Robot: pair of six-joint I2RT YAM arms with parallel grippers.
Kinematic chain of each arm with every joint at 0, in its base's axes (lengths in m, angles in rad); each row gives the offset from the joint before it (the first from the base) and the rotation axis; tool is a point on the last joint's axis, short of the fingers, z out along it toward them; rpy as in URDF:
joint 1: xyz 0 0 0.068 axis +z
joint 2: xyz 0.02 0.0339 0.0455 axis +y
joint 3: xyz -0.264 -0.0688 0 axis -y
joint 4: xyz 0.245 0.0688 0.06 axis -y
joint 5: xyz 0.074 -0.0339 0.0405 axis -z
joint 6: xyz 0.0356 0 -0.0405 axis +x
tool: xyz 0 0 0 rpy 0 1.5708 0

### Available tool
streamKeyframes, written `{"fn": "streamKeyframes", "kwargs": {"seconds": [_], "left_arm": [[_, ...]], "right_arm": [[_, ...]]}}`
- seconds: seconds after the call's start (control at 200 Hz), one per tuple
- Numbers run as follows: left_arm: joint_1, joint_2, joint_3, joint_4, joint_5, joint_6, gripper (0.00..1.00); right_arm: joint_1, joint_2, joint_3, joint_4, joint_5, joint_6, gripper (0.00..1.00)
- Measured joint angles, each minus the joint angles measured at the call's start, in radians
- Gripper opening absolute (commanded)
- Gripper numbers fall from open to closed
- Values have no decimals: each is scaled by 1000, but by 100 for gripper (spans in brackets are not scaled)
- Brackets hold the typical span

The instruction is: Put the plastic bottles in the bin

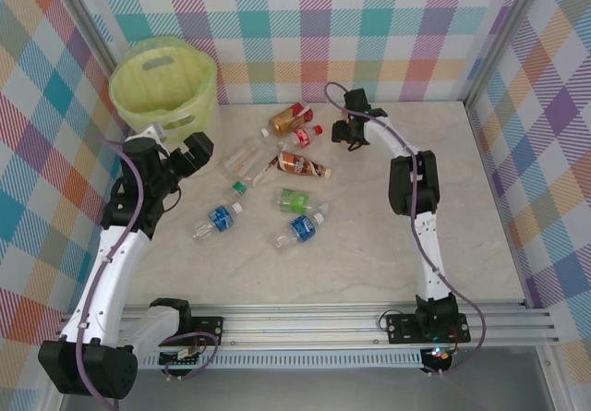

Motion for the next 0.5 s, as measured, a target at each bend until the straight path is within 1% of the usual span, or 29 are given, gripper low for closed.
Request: {"fn": "streamKeyframes", "kwargs": {"seconds": [0.07,0.185,0.335,0.5], "left_arm": [[0,0,0,3,10,-8,100],[0,2,-5,24,52,-18,100],[0,38,-15,92,130,-50,100],[-21,98,-16,147,194,-84,100]], "right_arm": [[0,-30,-74,53,-7,-1,58],[0,-151,-282,135,-15,-10,53],[0,-351,-565,254,-38,-26,49],[0,-589,-842,411,-118,-51,46]]}}
